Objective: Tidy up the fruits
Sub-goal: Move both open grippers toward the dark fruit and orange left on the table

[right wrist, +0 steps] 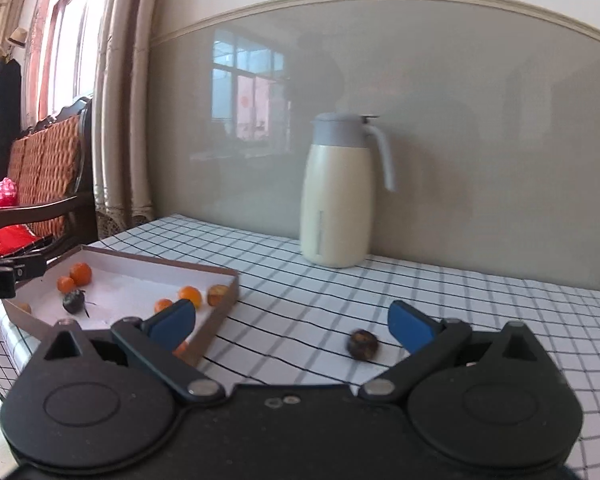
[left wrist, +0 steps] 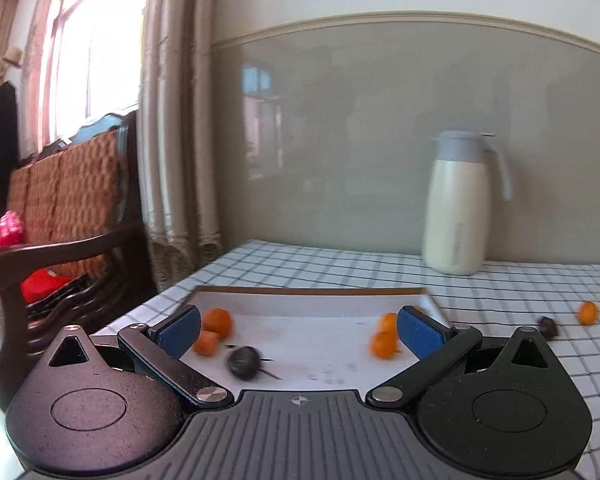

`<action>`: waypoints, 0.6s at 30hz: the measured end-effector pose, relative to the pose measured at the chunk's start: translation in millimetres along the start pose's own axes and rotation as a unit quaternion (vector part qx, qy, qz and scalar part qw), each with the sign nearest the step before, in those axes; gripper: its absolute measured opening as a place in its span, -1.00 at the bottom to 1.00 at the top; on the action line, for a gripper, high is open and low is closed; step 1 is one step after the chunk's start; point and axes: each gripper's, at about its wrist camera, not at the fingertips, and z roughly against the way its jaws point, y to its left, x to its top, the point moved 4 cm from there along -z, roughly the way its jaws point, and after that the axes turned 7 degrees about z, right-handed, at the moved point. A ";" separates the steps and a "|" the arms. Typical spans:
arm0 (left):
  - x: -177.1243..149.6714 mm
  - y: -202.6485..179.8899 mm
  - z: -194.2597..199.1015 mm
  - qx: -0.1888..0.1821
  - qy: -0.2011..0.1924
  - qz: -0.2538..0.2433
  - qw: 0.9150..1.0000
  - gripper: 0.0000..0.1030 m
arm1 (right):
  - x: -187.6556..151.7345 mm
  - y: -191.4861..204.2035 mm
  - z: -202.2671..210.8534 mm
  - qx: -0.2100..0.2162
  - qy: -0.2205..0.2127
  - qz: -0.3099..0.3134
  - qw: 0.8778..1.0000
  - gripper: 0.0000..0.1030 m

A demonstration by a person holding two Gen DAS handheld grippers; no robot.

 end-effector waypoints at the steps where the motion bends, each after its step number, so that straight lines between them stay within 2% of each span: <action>1: -1.5 -6.1 2.2 -0.005 0.000 -0.003 1.000 1.00 | -3.1 -4.9 5.1 -0.008 0.000 -0.001 1.000 0.89; 8: -11.3 -47.8 22.4 -0.052 -0.001 -0.004 0.999 1.00 | -22.5 -38.3 34.3 -0.053 0.005 -0.005 0.999 0.88; 18: -22.3 -105.1 37.2 -0.101 -0.001 -0.028 0.995 1.00 | -46.8 -80.0 60.1 -0.091 0.016 -0.024 0.995 0.88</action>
